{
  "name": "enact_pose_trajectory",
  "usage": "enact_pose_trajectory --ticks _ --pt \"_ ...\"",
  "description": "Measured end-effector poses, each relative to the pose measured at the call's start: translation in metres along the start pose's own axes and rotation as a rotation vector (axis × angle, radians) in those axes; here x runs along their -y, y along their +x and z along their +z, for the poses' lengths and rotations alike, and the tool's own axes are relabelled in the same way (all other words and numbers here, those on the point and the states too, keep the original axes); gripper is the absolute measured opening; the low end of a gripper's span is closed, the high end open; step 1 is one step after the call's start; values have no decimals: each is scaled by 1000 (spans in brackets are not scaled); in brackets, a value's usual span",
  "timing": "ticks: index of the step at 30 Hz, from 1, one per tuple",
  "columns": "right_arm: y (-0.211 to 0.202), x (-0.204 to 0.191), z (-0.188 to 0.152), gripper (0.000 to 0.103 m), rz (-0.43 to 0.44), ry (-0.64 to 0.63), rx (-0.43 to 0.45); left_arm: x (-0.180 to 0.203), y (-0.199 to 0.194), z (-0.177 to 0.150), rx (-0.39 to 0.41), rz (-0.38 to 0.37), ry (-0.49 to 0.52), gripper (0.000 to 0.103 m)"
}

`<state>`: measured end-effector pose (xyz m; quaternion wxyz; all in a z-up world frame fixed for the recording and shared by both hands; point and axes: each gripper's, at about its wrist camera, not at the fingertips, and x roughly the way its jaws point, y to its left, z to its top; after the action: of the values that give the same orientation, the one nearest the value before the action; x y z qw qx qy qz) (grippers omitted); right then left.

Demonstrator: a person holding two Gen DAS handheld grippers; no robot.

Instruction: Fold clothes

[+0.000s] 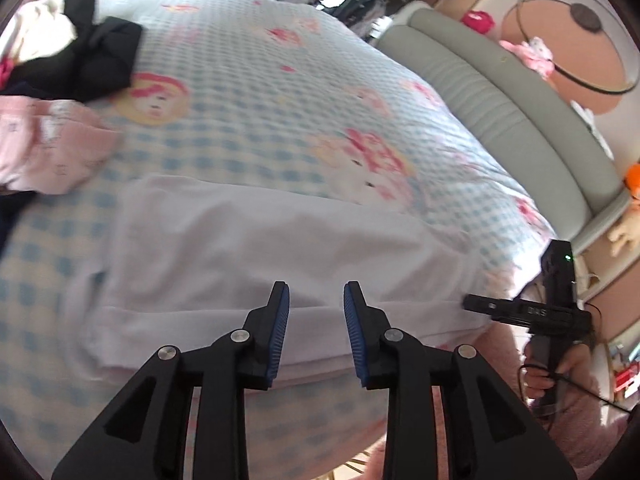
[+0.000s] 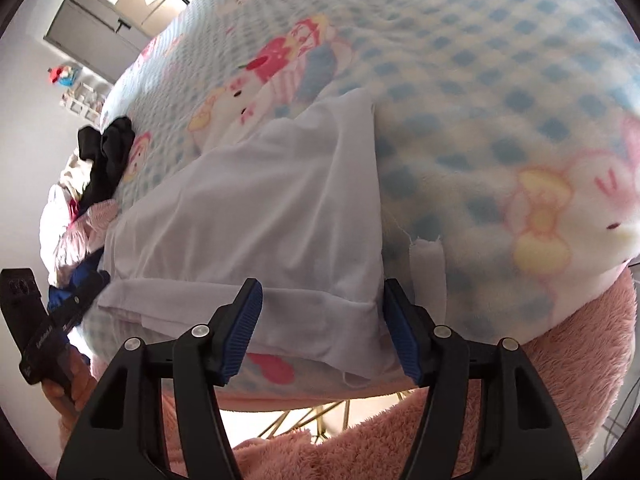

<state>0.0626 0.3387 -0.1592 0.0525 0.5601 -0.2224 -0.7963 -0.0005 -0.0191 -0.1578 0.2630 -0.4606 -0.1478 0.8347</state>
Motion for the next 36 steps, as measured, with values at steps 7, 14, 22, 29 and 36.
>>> enact_pose_trajectory --ticks 7,14,22,29,36 --pt "4 17 1 67 -13 52 25 65 45 8 -66 -60 76 28" --pt "11 19 -2 72 74 58 33 75 85 -12 -169 72 122 30" --pt "0 13 -10 38 187 26 71 91 43 -2 -47 -126 112 30" --pt "-29 -16 -17 35 262 -63 158 104 50 6 -109 -206 64 35" --pt "-29 -36 -11 32 367 -141 163 93 41 18 -95 -333 -62 51"
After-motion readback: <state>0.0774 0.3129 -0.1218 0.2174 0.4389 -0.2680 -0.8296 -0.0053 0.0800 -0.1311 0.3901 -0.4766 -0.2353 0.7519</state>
